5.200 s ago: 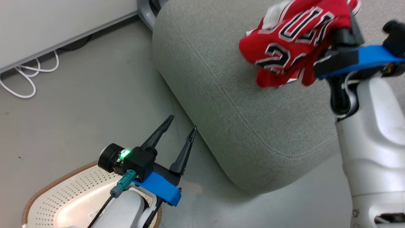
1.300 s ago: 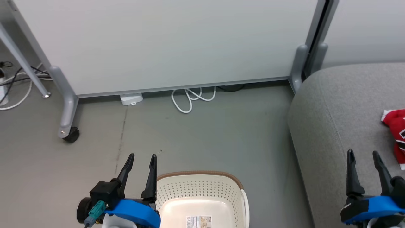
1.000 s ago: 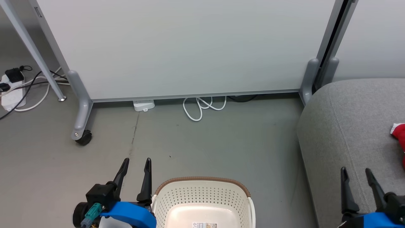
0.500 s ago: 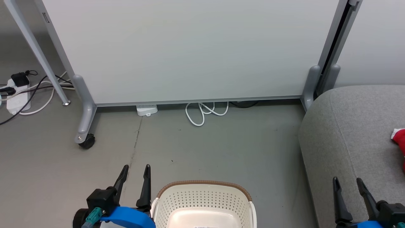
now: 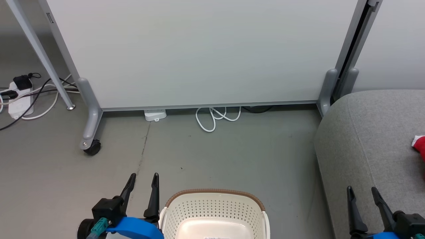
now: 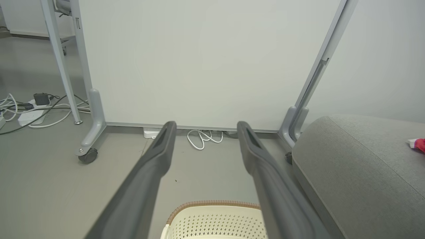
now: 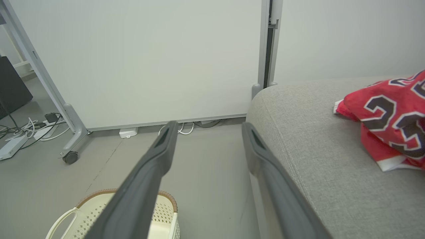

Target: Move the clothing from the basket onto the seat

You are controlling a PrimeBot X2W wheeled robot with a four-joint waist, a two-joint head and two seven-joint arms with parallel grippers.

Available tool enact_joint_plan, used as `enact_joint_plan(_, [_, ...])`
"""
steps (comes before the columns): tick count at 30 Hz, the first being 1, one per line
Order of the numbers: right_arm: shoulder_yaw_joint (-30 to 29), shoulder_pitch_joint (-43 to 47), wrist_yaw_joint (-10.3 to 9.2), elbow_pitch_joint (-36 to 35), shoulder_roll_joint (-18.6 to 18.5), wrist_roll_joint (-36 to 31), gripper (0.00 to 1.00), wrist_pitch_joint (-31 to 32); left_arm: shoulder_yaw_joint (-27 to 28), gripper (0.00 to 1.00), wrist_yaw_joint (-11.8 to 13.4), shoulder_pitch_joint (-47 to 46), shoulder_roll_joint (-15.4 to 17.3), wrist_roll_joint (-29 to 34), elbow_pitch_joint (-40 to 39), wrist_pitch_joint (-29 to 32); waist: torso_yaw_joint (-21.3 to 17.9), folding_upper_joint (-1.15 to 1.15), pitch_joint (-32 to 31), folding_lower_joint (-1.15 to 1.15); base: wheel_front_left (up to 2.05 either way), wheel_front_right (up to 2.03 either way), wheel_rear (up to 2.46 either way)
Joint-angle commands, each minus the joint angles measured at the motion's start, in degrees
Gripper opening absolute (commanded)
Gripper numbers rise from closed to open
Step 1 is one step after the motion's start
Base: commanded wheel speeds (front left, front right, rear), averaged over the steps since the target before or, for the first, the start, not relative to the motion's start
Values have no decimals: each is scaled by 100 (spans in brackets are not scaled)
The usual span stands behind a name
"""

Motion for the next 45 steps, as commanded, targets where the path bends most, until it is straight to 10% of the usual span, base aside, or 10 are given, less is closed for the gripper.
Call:
enact_joint_plan(1, [13, 54, 3, 11, 4, 34, 100, -18, -2, 100, -10, 37, -4, 22, -18, -27, 4, 0, -3, 0, 0, 0, 0])
enact_joint_plan(6, [32, 68, 3, 12, 4, 45, 100, -27, -33, 100, -11, 57, -4, -36, -28, -27, 14, 0, -9, 0, 0, 0, 0])
enact_joint_plan(7, [28, -3, 0, 20, 0, 29, 0, -17, -37, 0, 1, 21, 0, -27, -6, 2, 14, 0, -9, 0, 0, 0, 0])
enact_joint_plan(45, [107, -407, 1, 127, 26, 3344, 0, 778, 480, 0, -3, 105, 92, -3156, -332, 765, -159, 0, 54, 0, 0, 0, 0])
